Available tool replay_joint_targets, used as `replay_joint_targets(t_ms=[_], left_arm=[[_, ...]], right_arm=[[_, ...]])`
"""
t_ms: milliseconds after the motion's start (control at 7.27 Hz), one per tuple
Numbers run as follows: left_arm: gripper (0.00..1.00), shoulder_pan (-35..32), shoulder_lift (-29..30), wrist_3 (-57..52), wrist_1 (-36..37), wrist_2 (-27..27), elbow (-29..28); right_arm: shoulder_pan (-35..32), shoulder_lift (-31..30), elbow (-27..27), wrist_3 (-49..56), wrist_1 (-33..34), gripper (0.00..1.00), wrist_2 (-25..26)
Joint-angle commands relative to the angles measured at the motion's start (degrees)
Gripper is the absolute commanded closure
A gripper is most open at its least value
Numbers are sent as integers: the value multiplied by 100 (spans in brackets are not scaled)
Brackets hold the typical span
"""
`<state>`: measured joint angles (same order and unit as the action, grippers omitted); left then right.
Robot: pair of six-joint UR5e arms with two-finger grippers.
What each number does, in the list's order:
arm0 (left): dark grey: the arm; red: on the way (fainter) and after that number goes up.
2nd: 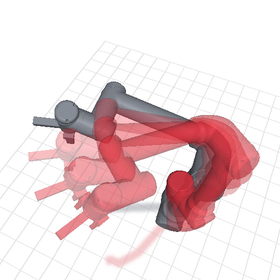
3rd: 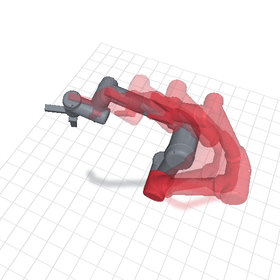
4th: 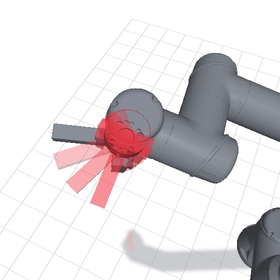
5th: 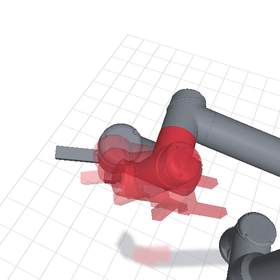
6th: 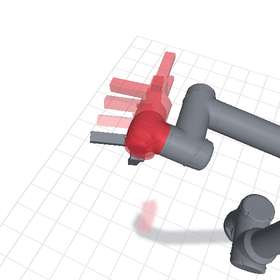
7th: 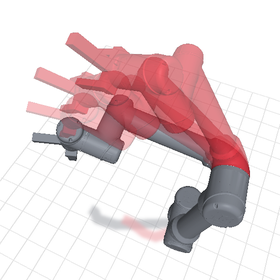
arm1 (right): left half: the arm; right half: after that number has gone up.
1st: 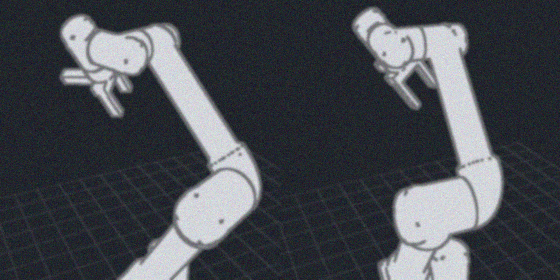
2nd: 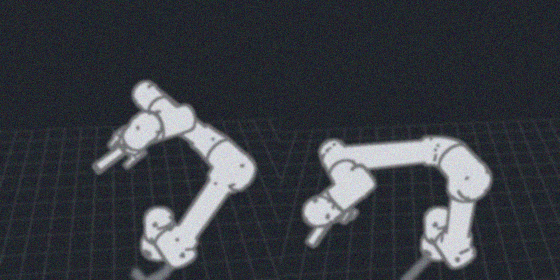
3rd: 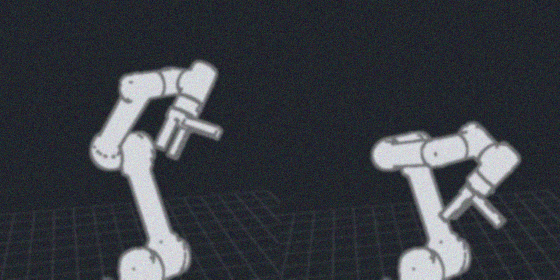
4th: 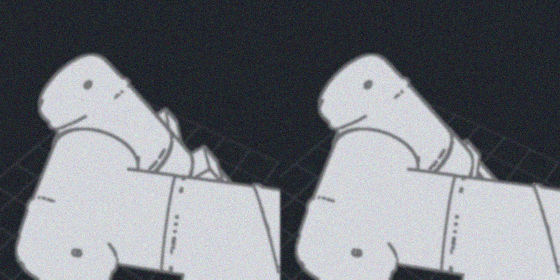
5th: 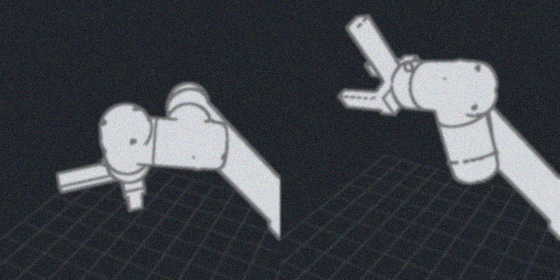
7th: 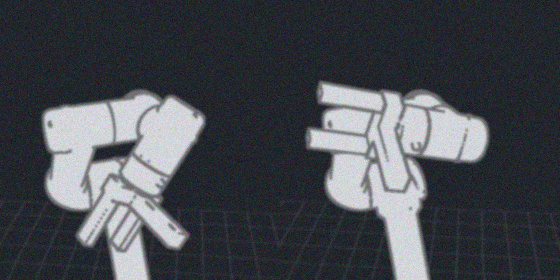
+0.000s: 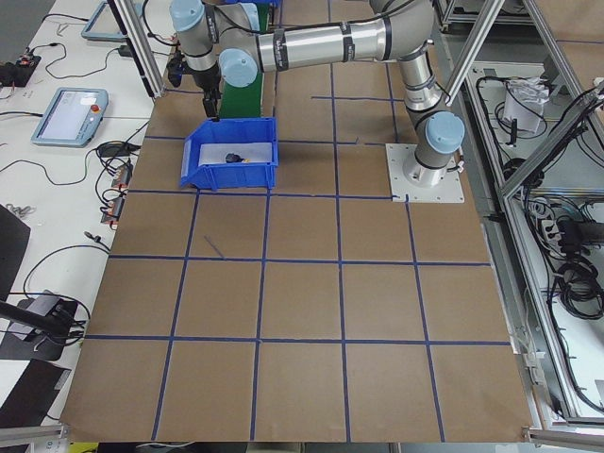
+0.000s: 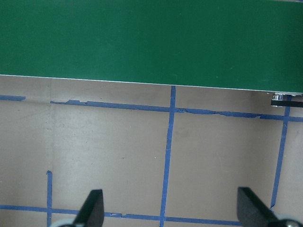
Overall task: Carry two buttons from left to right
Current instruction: 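Move the left gripper down into the blue bin over the yellow button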
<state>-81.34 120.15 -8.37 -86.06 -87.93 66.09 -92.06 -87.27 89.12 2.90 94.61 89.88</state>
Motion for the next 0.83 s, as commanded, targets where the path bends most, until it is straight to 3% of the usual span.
replay_joint_targets(t_ms=[0,275,413,688], left_arm=[[0,22,184,-892,413,-22,262],[0,48,246,-1122,1097,-57,806],[0,48,272,-1532,1466,-345,1009],[0,66,386,-2080,1671,-462,1055]], right_arm=[[4,0,0,-8,5,0,-5],[-5,0,0,0,5,0,3],[4,0,0,0,5,0,3],[-5,0,0,0,5,0,3]])
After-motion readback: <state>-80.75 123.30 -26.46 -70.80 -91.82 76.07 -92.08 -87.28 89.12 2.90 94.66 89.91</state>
